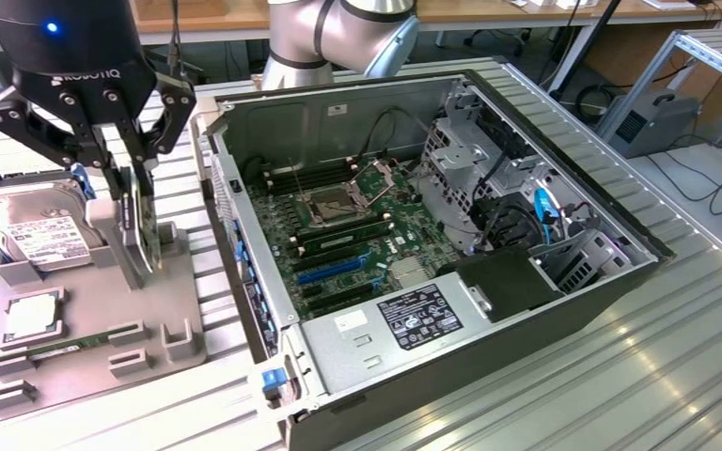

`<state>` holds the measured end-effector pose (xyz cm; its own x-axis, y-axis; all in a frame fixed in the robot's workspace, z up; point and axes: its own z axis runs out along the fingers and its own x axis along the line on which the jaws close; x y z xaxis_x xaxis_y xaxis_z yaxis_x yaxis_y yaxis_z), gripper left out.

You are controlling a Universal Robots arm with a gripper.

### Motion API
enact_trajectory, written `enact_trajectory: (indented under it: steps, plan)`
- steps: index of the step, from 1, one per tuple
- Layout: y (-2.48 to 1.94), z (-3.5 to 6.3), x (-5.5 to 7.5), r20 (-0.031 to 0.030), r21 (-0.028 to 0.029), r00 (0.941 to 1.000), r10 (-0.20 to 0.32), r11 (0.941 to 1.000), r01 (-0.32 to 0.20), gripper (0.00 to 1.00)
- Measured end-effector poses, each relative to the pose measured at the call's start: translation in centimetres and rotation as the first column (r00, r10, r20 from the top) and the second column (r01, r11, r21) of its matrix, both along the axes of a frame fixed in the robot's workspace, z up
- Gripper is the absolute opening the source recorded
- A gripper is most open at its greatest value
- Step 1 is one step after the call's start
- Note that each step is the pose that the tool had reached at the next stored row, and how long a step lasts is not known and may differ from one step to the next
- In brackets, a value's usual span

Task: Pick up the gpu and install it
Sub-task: 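Pick up the gpu and move the gpu toward the slot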

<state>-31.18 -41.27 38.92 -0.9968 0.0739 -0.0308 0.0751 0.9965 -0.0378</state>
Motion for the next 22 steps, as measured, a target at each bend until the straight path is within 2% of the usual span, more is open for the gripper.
enact_trajectory:
  steps: [22]
  plan:
    - [0.0,0.87,0.0,0.0001,0.0,1.0,0.0,1.0,0.0,0.27]
